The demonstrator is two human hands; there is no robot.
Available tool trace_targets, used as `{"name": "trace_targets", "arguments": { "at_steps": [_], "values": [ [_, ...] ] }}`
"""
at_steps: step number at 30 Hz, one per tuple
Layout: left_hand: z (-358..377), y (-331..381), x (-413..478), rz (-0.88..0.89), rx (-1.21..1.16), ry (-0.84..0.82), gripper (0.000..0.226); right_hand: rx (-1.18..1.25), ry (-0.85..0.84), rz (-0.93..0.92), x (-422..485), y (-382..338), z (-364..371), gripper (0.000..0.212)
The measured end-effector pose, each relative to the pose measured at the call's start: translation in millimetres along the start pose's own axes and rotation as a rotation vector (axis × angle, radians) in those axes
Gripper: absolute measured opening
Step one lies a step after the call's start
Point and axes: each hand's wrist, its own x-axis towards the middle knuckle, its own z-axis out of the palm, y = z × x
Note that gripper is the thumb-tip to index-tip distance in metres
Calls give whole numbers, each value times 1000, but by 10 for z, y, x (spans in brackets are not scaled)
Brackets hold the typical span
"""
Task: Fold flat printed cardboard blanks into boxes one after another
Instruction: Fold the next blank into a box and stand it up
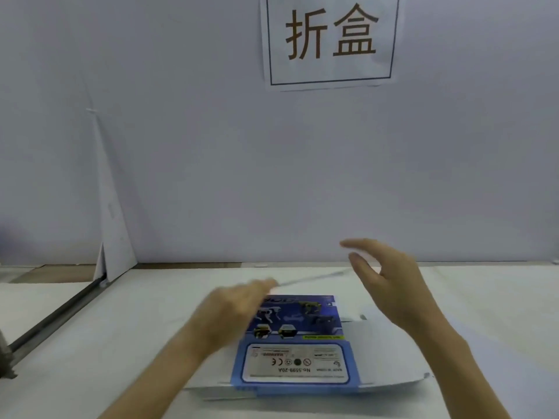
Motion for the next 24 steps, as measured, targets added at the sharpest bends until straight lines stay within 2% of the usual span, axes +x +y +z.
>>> {"name": "trace_targets", "arguments": {
  "at_steps": [2, 4, 6, 8, 9, 11, 13, 15, 16, 17, 19, 24],
  "values": [
    [-138, -160, 150, -99, 92, 109, 51, -65, 249, -87, 8, -61, 25, 48],
    [-211, -152, 206, -155, 98, 214, 41, -20, 374, -136, 14, -108, 67, 70],
    [-188, -45, 232, -175, 89, 285, 50, 83, 357, -127, 6, -179, 133, 87],
    [-143, 96, 258, -240, 54, 369, 41, 190, 356, -75, -13, -225, 196, 99],
    [-125, 159, 270, -332, 10, 437, 35, 258, 379, -35, -18, -216, 204, 102],
    [-127, 237, 300, -617, -179, 624, 44, 346, 374, 87, -3, -173, 180, 97],
    [-127, 280, 344, -830, -491, 713, 57, 353, 235, 248, 13, -102, 124, 81],
    [-126, 293, 376, -930, -749, 709, 47, 510, 106, 336, 28, -74, 119, 47],
    [-128, 294, 390, -944, -858, 664, 42, 573, 96, 329, 25, -87, 135, 26],
    [-139, 294, 406, -941, -958, 606, 43, 599, 120, 303, 21, -102, 160, 14],
    [-156, 313, 423, -943, -1085, 531, 53, 656, 166, 262, 16, -114, 182, 14],
    [-154, 398, 452, -967, -1179, 492, 52, 675, 168, 255, 16, -108, 138, 44]
  ]
}}
